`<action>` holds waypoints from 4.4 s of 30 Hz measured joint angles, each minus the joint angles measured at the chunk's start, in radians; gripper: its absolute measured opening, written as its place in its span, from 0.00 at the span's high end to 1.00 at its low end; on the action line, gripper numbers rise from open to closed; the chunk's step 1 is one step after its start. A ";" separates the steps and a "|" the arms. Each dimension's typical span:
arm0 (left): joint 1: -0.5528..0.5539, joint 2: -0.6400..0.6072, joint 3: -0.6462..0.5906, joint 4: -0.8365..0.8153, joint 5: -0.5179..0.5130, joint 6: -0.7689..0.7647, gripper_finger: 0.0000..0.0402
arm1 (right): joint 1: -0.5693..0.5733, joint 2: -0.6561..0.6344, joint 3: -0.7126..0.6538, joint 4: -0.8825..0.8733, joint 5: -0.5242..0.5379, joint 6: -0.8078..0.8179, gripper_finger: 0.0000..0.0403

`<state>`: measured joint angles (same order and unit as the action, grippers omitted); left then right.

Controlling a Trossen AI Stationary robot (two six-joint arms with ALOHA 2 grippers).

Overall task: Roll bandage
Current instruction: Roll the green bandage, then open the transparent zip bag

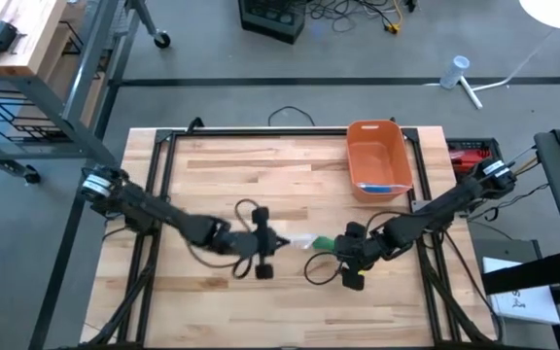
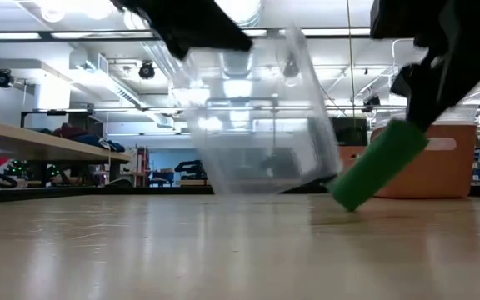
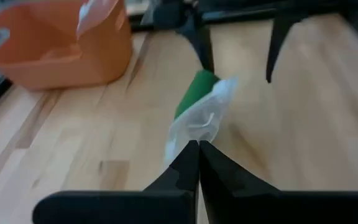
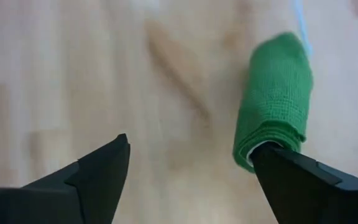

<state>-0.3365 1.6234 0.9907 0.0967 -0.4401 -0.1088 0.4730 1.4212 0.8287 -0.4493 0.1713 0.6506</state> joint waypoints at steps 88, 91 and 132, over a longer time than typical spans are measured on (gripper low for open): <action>-0.208 0.109 0.165 0.429 -0.021 0.020 0.88 | 0.166 0.285 0.747 -0.374 0.170 -0.138 1.00; -0.208 0.109 0.165 0.431 -0.021 0.021 0.92 | 0.166 0.285 0.747 -0.374 0.170 -0.139 1.00; -0.207 0.126 0.172 0.466 0.013 0.047 0.94 | 0.159 0.277 0.746 -0.375 0.199 -0.146 1.00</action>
<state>-0.5434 1.7496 1.1625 0.5627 -0.4270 -0.0619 0.6319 1.6986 1.5745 -0.8243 0.3698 0.5041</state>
